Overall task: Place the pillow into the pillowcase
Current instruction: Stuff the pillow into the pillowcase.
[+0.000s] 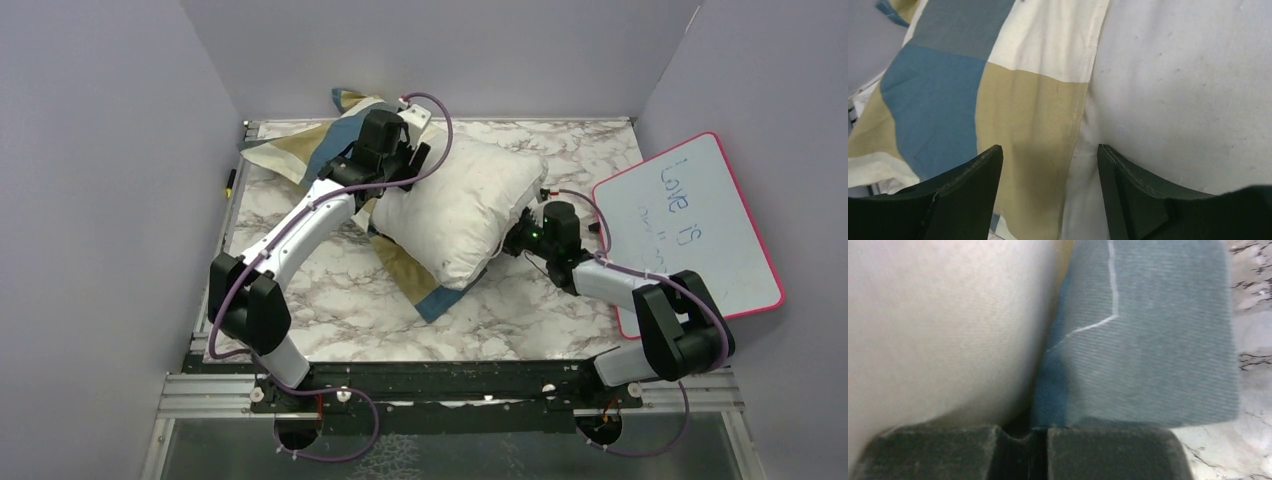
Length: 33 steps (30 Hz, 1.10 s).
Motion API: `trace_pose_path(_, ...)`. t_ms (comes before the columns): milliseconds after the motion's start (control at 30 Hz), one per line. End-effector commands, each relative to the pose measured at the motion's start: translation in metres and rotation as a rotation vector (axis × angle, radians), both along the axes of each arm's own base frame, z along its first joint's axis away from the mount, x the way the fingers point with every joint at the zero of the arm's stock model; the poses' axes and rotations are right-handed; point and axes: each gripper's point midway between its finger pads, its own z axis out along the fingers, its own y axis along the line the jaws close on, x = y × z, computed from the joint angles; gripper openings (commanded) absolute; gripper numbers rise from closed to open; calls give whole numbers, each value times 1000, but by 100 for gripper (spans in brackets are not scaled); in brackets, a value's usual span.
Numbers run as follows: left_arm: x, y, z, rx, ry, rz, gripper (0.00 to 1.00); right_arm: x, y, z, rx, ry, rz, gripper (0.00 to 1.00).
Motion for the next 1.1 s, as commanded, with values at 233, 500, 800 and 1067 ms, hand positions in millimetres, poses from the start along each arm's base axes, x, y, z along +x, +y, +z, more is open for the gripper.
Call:
trace_pose_path(233, 31, 7, -75, 39, -23, -34, 66, 22, -5, 31, -56, -137, -27, 0)
trace_pose_path(500, 62, 31, -6, 87, -241, 130, 44, 19, -11, 33, -94, -140, -44, 0)
trace_pose_path(800, 43, -20, 19, 107, -268, -74, 0, 23, -4, 69, -78, -177, -7, 0)
trace_pose_path(1067, -57, -91, 104, -450, -201, -308, 0, 36, -14, 276, 117, -444, -46, 0)
